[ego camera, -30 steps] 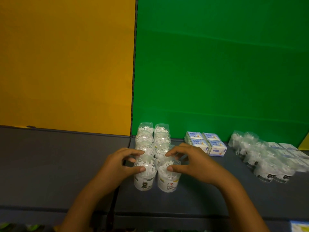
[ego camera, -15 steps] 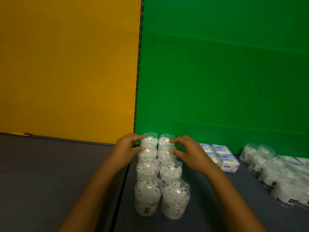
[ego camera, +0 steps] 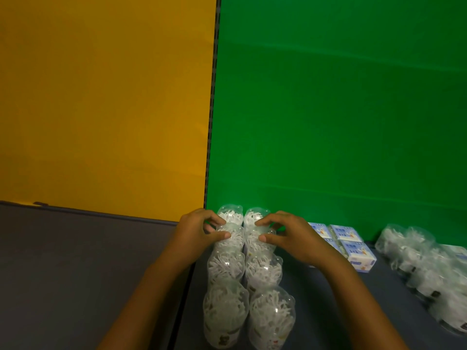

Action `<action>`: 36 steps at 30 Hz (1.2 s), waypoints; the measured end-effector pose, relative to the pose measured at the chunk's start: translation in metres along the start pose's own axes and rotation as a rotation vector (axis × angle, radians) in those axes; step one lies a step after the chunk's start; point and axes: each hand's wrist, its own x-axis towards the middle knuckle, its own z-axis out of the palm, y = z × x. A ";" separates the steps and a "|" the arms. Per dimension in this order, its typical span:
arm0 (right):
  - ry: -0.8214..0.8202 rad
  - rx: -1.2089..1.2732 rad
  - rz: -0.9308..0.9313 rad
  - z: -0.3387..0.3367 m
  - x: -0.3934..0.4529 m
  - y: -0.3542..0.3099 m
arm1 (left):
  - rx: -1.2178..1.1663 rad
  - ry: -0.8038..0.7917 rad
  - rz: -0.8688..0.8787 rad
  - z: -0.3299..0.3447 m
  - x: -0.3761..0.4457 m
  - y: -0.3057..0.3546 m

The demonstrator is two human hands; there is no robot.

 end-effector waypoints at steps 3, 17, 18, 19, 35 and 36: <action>0.042 0.023 -0.006 -0.004 0.005 0.003 | -0.015 0.018 0.007 -0.004 0.006 -0.003; 0.125 -0.050 0.030 0.002 0.037 0.024 | 0.045 -0.031 -0.015 0.009 0.057 -0.017; 0.126 -0.049 0.028 0.002 0.038 0.024 | 0.031 -0.047 -0.018 0.008 0.059 -0.018; 0.125 -0.048 0.027 0.002 0.038 0.025 | 0.014 -0.067 -0.019 0.007 0.060 -0.018; 0.193 -0.056 0.029 -0.011 0.015 0.003 | 0.008 0.055 -0.027 -0.011 0.025 -0.007; 0.197 -0.061 0.024 -0.012 0.009 0.000 | 0.013 0.066 -0.020 -0.014 0.018 -0.005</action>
